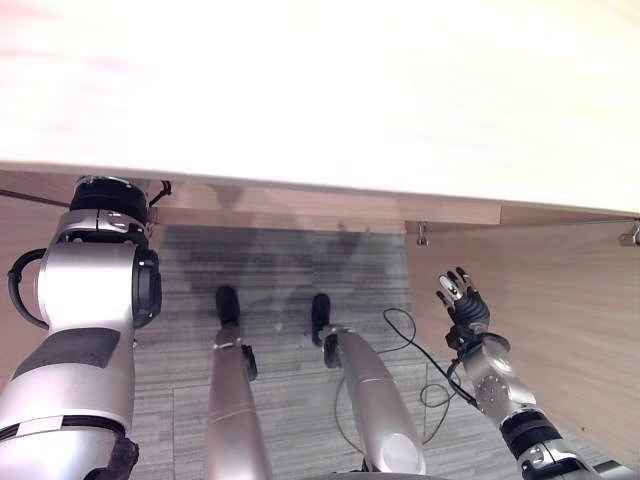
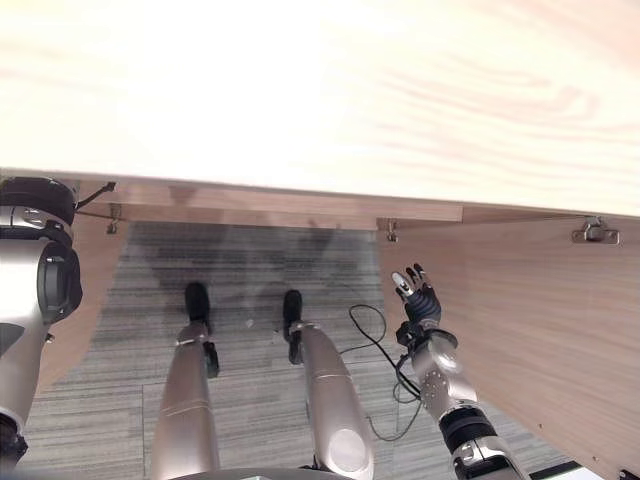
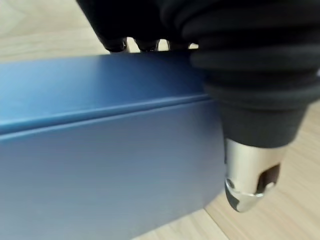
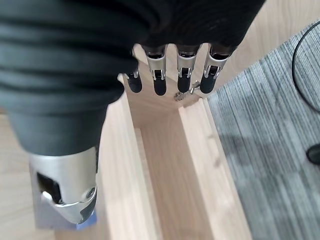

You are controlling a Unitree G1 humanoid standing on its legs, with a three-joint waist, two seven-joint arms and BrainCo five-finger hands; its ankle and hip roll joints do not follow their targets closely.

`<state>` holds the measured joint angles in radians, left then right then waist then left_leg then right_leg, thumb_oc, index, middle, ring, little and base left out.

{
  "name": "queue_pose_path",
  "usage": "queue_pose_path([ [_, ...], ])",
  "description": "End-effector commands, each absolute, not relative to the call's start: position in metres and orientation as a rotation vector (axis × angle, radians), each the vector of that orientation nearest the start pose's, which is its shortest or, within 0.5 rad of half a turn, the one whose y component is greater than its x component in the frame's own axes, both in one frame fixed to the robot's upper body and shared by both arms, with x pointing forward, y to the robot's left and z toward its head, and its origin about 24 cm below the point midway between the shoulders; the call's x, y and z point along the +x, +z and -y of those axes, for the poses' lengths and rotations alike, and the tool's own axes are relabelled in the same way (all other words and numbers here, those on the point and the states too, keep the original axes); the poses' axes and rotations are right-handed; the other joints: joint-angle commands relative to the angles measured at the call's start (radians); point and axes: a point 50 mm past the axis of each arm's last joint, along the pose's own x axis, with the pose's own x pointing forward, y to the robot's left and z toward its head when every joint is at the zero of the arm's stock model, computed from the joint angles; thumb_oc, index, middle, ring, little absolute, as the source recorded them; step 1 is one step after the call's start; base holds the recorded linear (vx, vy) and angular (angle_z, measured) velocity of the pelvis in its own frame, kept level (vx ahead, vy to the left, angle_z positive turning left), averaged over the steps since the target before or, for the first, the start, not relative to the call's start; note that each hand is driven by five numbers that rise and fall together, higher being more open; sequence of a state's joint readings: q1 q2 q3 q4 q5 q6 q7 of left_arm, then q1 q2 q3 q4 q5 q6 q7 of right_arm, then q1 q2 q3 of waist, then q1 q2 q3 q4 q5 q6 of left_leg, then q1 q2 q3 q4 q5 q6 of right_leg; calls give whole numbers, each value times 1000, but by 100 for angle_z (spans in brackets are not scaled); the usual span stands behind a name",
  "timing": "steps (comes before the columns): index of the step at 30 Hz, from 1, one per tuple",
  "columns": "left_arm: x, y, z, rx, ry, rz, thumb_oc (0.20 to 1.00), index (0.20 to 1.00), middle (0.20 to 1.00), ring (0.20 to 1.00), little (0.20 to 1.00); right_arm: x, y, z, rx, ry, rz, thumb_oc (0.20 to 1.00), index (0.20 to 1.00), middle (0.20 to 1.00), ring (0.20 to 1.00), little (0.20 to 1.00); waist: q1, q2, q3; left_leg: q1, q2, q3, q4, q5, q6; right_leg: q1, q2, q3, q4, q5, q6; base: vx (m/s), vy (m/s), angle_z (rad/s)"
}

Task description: Put the empty folder in the office cabinet

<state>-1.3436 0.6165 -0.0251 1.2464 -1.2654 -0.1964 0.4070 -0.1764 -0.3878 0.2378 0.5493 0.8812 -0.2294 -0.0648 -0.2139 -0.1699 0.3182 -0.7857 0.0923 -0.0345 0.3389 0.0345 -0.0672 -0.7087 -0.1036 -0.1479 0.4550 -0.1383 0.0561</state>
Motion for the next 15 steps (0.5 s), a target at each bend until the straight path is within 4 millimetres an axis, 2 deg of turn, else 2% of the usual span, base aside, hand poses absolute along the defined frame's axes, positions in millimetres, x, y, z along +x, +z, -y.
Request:
queue_pose_path([
  [1,386,281,-321,-868,678,394,1000,1000,1000,1000,1000,259,-18,229,387,-187,-202,1000,1000,1000,1000,1000,-25,28,-38,123,37,-56,0,-186,-33,61,-4,47,-91,44,118,-83,10,-2],
  [2,387,273,-321,-870,685,376,1000,1000,1000,1000,1000,256,-22,228,392,-188,-221,1000,1000,1000,1000,1000,-24,21,-37,139,35,-41,-45,-135,-36,75,-12,30,-133,89,118,-72,6,-1],
  [4,387,266,-321,-869,689,359,1000,1000,1000,1000,1000,253,-27,227,391,-190,-241,1000,1000,1000,1000,1000,-22,19,-43,169,38,-37,-88,-113,-40,98,-12,28,-171,107,121,18,2,-1],
  [5,387,263,-321,-873,692,352,1000,1000,1000,1000,1000,252,-29,226,396,-189,-249,1000,1000,1000,1000,1000,-21,21,-52,188,42,-46,-108,-126,-44,116,-8,40,-185,96,129,15,9,-4],
  [6,389,253,-319,-878,694,327,1000,1000,1000,1000,1000,249,-33,226,394,-192,-268,1000,1000,1000,1000,1000,-15,16,-51,202,42,-34,-137,-84,-45,125,-16,22,-212,128,124,14,12,-6],
  [7,390,248,-317,-884,693,315,1000,1000,1000,1000,1000,248,-35,225,394,-195,-275,1000,1000,1000,1000,1000,-14,15,-52,211,42,-34,-145,-77,-46,134,-17,19,-220,132,124,-66,12,-5],
  [11,397,214,-296,-944,667,231,1000,1000,1000,1000,1000,243,-43,219,419,-202,-313,1000,1000,1000,1000,1000,4,13,-50,254,38,-29,-194,-53,-50,169,-24,9,-246,139,121,0,0,0],
  [13,401,185,-276,-986,641,159,1000,1000,1000,1000,1000,241,-47,214,431,-206,-332,1000,1000,1000,1000,1000,16,13,-49,276,35,-28,-216,-44,-50,189,-26,4,-262,142,120,0,0,0],
  [14,401,184,-275,-987,641,157,1000,1000,1000,1000,1000,240,-48,215,430,-207,-334,1000,1000,1000,1000,1000,17,14,-50,279,35,-27,-219,-43,-50,191,-26,4,-263,143,120,0,0,0],
  [15,402,159,-253,-1014,613,99,1000,1000,1000,1000,1000,237,-51,210,443,-207,-351,1000,1000,1000,1000,1000,27,13,-51,302,34,-27,-240,-33,-51,212,-27,0,-277,145,118,0,0,0],
])
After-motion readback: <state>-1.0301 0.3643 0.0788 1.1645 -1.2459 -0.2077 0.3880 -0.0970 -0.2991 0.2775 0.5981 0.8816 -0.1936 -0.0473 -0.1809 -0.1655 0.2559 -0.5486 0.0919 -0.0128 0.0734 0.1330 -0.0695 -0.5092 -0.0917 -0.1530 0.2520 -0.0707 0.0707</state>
